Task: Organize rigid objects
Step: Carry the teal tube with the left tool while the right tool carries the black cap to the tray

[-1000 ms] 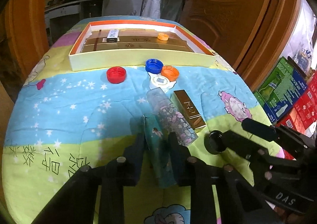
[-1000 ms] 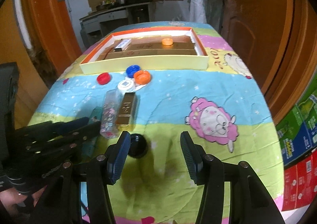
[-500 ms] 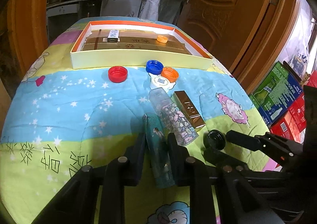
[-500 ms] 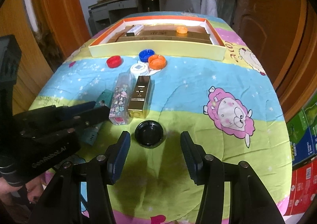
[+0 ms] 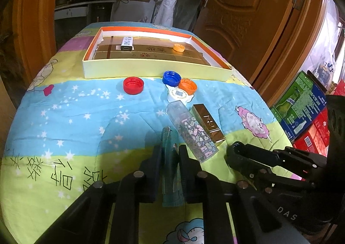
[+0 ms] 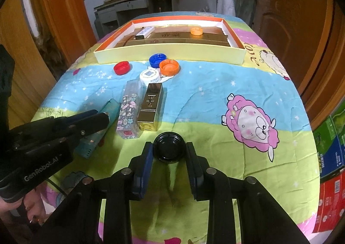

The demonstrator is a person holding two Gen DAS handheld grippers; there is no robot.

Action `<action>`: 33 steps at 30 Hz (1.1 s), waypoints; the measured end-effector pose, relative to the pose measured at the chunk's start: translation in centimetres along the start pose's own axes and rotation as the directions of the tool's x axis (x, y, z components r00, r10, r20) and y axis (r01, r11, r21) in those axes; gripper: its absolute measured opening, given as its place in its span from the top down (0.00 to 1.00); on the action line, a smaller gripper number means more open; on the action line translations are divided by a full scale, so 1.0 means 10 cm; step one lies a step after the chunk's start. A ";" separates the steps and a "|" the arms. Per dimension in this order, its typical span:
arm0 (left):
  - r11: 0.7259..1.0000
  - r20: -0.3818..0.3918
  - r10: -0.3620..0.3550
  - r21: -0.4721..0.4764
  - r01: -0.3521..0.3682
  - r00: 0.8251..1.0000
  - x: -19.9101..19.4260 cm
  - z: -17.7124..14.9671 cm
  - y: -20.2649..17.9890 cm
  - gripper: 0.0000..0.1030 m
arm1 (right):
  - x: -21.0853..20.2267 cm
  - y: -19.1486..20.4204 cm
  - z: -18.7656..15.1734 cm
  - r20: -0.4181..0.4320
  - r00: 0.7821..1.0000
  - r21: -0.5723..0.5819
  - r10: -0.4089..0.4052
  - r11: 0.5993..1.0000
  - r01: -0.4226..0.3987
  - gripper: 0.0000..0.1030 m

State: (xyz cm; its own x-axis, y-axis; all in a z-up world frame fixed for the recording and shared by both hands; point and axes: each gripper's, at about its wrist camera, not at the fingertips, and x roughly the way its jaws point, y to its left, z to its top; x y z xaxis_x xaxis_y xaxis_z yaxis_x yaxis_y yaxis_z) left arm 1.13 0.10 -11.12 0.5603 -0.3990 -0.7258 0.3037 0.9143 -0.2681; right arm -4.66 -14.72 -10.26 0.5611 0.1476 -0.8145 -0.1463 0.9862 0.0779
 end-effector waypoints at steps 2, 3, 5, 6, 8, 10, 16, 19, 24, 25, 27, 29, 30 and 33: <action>1.000 0.002 -0.006 -0.003 0.006 1.000 -0.01 0.00 0.01 0.85 | -0.01 0.00 0.00 0.003 1.000 0.003 0.002 1.000 -0.002 0.70; 1.000 0.004 -0.012 -0.005 0.012 1.000 -0.01 0.00 0.01 0.86 | -0.01 0.00 0.00 0.003 1.000 0.004 0.003 1.000 -0.003 0.70; 1.000 0.006 -0.013 0.004 0.013 1.000 -0.02 -0.01 0.00 0.86 | -0.01 -0.01 0.00 0.003 1.000 0.007 0.004 1.000 -0.004 0.70; 1.000 0.006 -0.014 0.008 0.014 1.000 -0.02 -0.01 -0.01 0.86 | -0.01 -0.01 0.01 0.004 1.000 0.008 0.005 1.000 -0.005 0.70; 1.000 0.006 -0.016 0.016 0.016 1.000 -0.02 -0.01 -0.03 0.87 | -0.02 -0.01 0.01 0.007 1.000 0.011 0.006 1.000 -0.007 0.70; 0.999 -0.008 -0.013 0.032 0.013 1.000 0.01 -0.01 -0.07 0.87 | -0.03 -0.01 0.00 0.011 1.000 0.010 0.007 1.000 -0.007 0.70; 1.000 -0.038 -0.005 0.020 0.006 0.999 0.10 -0.02 -0.08 0.84 | -0.05 -0.03 -0.01 0.027 0.999 0.023 0.021 0.999 -0.022 0.70; 0.998 -0.026 0.018 0.056 -0.017 1.000 0.11 -0.03 -0.13 0.82 | -0.06 -0.05 -0.03 0.031 0.999 0.034 0.030 0.999 -0.031 0.70; 0.998 -0.031 0.022 0.051 -0.021 0.999 0.11 -0.03 -0.11 0.87 | -0.07 -0.06 -0.04 0.035 0.999 0.038 0.036 0.999 -0.037 0.70; 0.998 -0.030 0.022 0.053 -0.021 0.999 0.11 -0.03 -0.11 0.87 | -0.07 -0.06 -0.04 0.036 0.999 0.039 0.038 0.998 -0.039 0.70; 0.998 -0.026 0.024 0.058 -0.022 0.999 0.09 -0.04 -0.12 0.87 | -0.07 -0.07 -0.05 0.038 0.998 0.040 0.041 0.998 -0.042 0.70; 0.998 -0.017 0.026 0.058 -0.025 1.000 0.07 -0.04 -0.12 0.87 | -0.07 -0.07 -0.05 0.040 0.998 0.041 0.045 0.998 -0.047 0.70; 0.998 -0.013 0.027 0.055 -0.026 1.000 0.06 -0.03 -0.11 0.87 | -0.07 -0.07 -0.05 0.042 0.998 0.042 0.047 0.998 -0.049 0.70; 0.999 0.001 0.026 0.046 -0.026 1.000 -0.01 0.00 -0.10 0.87 | -0.09 -0.08 -0.04 0.051 0.997 0.044 0.053 0.998 -0.055 0.70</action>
State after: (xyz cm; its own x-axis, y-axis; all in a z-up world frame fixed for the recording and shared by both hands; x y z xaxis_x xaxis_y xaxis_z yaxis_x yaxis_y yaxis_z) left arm 0.74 -0.79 -10.78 0.5690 -0.3751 -0.7318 0.3245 0.9201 -0.2194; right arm -5.34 -15.66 -9.84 0.5936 0.2029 -0.7788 -0.1410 0.9789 0.1476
